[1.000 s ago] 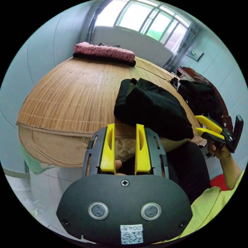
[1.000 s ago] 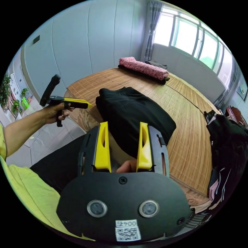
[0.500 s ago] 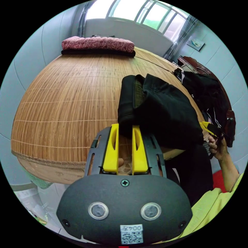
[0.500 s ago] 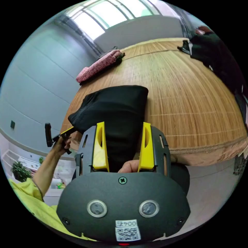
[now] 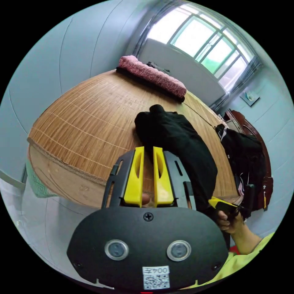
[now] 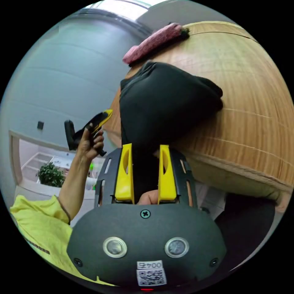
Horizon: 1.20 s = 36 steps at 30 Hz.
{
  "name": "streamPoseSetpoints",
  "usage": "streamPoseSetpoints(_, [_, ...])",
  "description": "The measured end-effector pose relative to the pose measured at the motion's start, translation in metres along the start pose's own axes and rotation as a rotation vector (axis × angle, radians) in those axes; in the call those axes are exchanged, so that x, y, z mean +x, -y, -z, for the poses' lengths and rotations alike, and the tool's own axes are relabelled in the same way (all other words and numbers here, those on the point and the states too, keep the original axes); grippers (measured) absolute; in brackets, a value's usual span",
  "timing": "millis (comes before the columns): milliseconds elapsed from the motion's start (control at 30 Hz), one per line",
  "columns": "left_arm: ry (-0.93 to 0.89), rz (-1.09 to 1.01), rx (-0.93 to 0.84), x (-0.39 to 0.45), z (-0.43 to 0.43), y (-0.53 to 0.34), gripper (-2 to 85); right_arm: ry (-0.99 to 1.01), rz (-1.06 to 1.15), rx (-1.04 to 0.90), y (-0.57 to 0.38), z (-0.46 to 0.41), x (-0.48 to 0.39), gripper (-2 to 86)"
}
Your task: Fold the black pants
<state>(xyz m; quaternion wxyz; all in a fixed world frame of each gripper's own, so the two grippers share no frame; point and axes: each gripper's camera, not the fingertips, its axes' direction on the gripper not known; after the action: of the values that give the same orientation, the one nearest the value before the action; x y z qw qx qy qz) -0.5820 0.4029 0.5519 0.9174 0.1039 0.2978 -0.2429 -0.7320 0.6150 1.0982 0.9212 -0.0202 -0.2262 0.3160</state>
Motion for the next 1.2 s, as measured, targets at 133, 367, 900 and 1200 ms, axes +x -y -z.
streamPoseSetpoints(133, [-0.03, -0.218, -0.031, 0.104, 0.002, -0.008, 7.5, 0.105, -0.015, 0.117, -0.024, 0.047, 0.012, 8.9])
streamPoseSetpoints(367, [0.259, -0.813, -0.054, 0.264, -0.057, -0.085, 20.9, 0.217, -0.158, 0.318, -0.111, 0.148, 0.102, 5.9])
streamPoseSetpoints(900, [0.196, -0.413, 0.044, 0.096, 0.061, -0.124, 15.3, -0.135, 0.083, 0.328, -0.095, 0.092, 0.022, 5.9])
streamPoseSetpoints(1200, [0.236, -0.478, -0.024, 0.081, 0.033, -0.163, 14.6, -0.593, 0.471, 0.13, -0.038, -0.043, -0.073, 10.7])
